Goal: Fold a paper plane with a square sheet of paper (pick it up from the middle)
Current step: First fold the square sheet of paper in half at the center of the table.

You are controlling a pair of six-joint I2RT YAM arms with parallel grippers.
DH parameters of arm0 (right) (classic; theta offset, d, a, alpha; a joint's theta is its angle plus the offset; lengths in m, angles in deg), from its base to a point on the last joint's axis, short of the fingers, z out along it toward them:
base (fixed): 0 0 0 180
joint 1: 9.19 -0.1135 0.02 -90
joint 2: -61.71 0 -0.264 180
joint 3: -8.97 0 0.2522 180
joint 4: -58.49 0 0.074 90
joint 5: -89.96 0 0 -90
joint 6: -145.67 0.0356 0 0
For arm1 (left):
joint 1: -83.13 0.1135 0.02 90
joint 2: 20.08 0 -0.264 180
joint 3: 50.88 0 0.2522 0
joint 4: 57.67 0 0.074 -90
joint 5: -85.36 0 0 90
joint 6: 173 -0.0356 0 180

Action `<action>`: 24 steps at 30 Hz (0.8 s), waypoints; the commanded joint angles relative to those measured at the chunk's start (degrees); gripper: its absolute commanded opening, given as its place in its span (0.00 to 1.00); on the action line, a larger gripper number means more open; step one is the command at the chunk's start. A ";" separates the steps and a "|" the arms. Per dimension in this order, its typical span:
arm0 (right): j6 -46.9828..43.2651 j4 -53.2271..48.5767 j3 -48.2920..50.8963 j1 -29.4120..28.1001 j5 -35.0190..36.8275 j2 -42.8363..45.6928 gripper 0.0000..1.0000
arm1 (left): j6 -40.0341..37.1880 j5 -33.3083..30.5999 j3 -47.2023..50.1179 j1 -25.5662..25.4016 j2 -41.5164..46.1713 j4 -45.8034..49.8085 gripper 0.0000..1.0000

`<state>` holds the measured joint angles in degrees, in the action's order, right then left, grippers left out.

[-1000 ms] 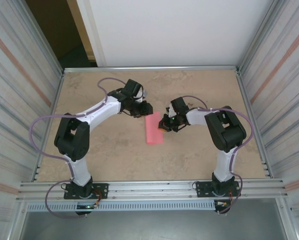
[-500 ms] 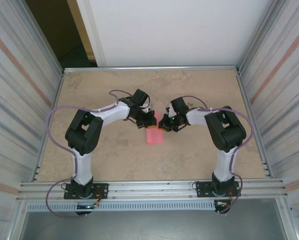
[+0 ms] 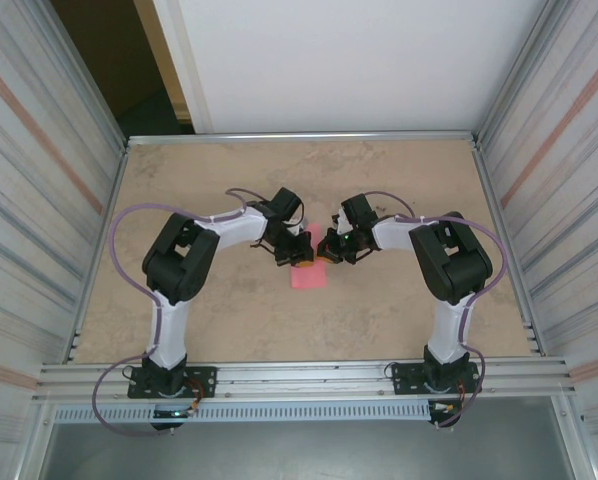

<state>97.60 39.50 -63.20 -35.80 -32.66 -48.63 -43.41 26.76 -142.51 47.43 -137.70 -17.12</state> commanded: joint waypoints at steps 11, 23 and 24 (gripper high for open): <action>-0.34 -10.75 2.62 -1.03 7.34 -6.12 0.00 | -2.47 -0.96 0.81 2.51 -0.19 1.69 0.00; -2.20 -14.15 3.58 -0.12 9.68 -6.81 0.00 | -7.11 -0.85 8.96 6.38 4.21 1.19 0.00; -2.34 -14.15 3.65 -0.04 9.68 -6.65 0.00 | -7.96 -1.71 10.10 6.79 4.97 1.21 0.00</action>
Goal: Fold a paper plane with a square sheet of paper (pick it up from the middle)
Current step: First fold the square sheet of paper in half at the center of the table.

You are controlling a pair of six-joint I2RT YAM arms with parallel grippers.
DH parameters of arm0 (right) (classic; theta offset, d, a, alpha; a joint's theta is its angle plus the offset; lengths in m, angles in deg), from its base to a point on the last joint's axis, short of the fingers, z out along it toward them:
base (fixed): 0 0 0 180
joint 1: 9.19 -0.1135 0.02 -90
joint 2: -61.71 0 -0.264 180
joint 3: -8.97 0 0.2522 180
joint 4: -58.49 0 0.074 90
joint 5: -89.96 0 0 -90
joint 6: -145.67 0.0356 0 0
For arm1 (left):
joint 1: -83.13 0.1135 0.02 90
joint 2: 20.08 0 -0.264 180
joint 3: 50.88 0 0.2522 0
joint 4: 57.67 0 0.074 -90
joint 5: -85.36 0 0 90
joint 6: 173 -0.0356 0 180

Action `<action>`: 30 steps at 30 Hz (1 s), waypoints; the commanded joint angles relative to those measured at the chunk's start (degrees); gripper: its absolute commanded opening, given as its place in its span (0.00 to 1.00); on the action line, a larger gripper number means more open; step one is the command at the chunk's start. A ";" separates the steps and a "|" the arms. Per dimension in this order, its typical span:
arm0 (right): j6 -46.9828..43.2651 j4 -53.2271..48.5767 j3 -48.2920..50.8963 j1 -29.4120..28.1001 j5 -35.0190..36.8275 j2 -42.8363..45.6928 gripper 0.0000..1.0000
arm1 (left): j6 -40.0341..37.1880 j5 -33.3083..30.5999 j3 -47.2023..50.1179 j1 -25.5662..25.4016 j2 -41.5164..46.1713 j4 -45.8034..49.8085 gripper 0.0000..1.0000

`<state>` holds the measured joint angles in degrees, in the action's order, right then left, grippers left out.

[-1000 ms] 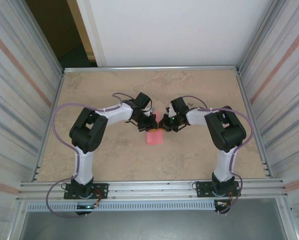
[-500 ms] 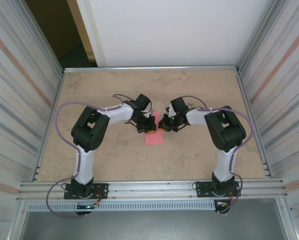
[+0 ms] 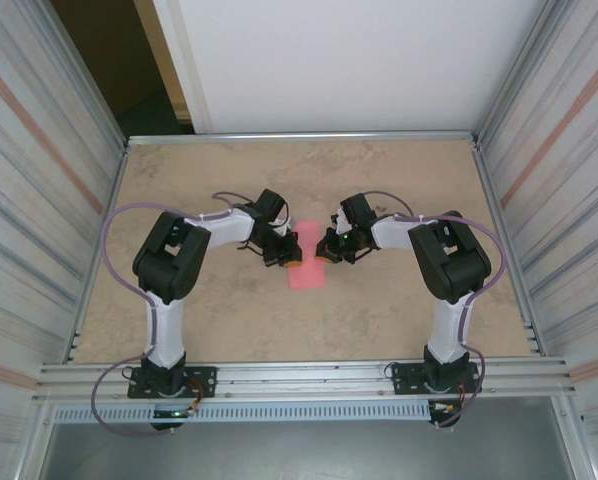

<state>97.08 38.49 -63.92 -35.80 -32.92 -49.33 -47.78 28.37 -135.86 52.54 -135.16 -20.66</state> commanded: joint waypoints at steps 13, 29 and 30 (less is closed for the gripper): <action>-2.14 -13.60 4.11 0.31 9.84 -5.75 0.00 | -3.08 1.93 7.16 3.18 12.21 -8.73 0.00; -2.05 -13.45 4.63 0.51 9.81 -5.96 0.00 | 0.62 3.74 9.79 1.24 2.85 -17.93 0.00; -2.03 -13.38 4.72 0.63 9.86 -6.11 0.00 | 0.81 3.59 11.02 1.76 2.90 -18.31 0.00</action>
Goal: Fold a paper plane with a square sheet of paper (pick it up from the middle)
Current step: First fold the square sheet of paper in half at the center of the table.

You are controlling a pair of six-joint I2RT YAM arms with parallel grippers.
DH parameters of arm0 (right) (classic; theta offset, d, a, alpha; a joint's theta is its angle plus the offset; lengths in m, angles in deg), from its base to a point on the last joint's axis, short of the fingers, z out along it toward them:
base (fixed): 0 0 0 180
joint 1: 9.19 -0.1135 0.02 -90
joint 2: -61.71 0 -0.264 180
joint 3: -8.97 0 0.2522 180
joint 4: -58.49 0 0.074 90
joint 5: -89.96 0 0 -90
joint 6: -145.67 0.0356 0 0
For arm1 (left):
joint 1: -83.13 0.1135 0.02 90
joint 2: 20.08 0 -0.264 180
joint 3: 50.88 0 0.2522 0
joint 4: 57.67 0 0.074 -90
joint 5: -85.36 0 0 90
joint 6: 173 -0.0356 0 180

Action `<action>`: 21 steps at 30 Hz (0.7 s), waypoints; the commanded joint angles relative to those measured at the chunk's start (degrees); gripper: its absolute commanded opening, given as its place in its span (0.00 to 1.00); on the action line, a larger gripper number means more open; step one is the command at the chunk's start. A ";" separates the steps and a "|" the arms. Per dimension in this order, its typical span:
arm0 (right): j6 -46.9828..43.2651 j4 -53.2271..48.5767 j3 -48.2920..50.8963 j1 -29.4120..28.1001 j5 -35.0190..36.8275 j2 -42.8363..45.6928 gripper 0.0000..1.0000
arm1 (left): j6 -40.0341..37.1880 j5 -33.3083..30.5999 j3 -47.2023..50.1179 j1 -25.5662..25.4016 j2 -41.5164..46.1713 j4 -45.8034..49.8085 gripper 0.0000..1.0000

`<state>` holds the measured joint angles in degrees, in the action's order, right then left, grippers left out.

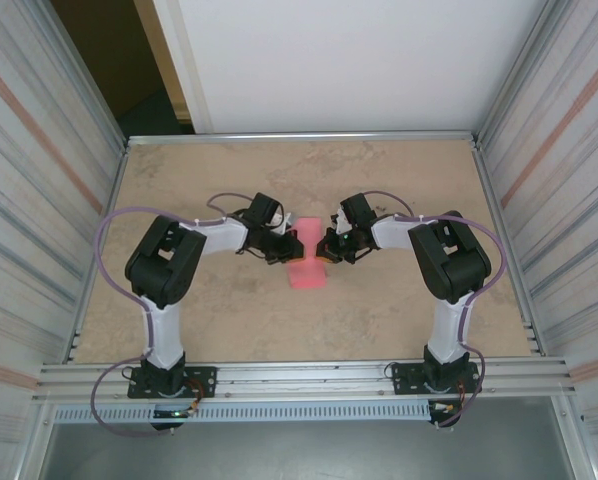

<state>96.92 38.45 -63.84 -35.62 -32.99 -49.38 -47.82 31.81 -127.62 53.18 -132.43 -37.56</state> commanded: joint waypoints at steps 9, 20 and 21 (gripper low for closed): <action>-1.99 -13.69 5.27 0.71 10.33 -6.17 0.00 | -0.20 0.18 10.77 7.88 3.52 -2.18 0.00; -2.00 -13.85 4.95 0.69 10.62 -6.29 0.00 | 0.42 3.45 0.36 3.08 4.66 -1.82 0.01; -1.97 -13.88 4.83 0.70 10.63 -6.29 0.00 | 0.47 3.24 -0.77 2.36 3.56 -1.78 0.01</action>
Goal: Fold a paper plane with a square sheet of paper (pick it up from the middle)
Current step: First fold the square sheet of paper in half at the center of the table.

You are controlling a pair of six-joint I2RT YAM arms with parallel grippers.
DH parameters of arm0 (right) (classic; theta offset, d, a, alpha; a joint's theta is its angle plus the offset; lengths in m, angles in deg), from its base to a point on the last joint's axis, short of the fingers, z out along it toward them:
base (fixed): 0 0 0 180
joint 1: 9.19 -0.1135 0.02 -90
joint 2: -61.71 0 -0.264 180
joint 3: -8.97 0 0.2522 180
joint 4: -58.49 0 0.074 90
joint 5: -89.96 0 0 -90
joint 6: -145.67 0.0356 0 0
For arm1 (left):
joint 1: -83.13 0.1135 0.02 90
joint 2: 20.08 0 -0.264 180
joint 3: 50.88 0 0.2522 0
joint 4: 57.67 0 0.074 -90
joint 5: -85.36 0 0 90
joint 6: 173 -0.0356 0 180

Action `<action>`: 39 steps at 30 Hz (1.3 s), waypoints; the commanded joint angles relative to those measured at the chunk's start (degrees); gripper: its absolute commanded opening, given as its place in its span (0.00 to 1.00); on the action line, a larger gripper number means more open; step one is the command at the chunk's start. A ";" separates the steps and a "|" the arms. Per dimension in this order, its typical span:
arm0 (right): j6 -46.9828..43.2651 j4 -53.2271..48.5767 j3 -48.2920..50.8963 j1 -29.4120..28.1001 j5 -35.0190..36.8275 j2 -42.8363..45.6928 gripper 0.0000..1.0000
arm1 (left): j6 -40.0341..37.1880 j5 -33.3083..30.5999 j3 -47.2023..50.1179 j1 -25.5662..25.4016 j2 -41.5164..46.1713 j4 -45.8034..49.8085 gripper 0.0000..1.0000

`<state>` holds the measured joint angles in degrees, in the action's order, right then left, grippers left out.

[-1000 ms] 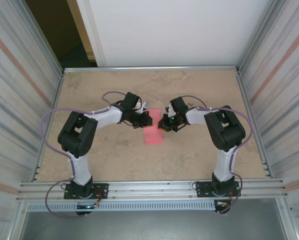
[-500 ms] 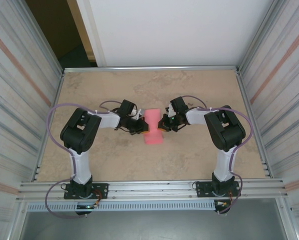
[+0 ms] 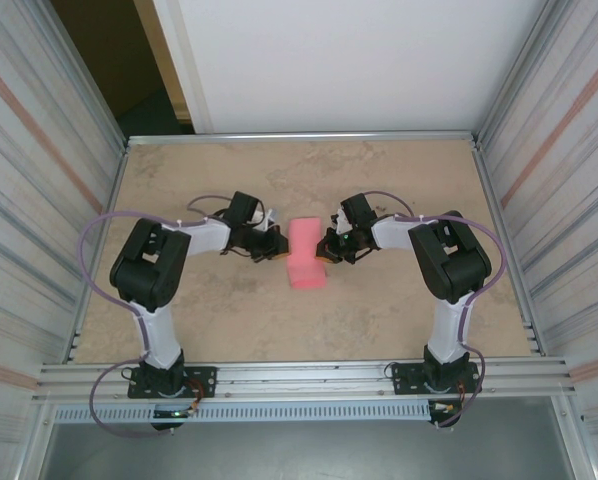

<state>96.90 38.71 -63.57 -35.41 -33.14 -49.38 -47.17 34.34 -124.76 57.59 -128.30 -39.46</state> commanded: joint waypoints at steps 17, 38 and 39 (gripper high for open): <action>-2.30 -14.20 5.08 0.71 11.06 -6.81 0.00 | -0.43 2.40 -1.24 4.36 -7.48 -2.44 0.01; -2.03 -13.34 5.55 0.87 11.13 -7.08 0.00 | 2.34 3.65 -8.76 -0.64 -6.96 -3.92 0.01; -2.04 -13.36 5.56 0.85 11.13 -7.20 0.00 | 2.31 3.56 -9.32 -0.63 -7.90 -3.79 0.01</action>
<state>95.87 39.00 -63.44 -35.03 -33.99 -49.70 -45.75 37.75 -132.39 56.63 -133.53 -43.18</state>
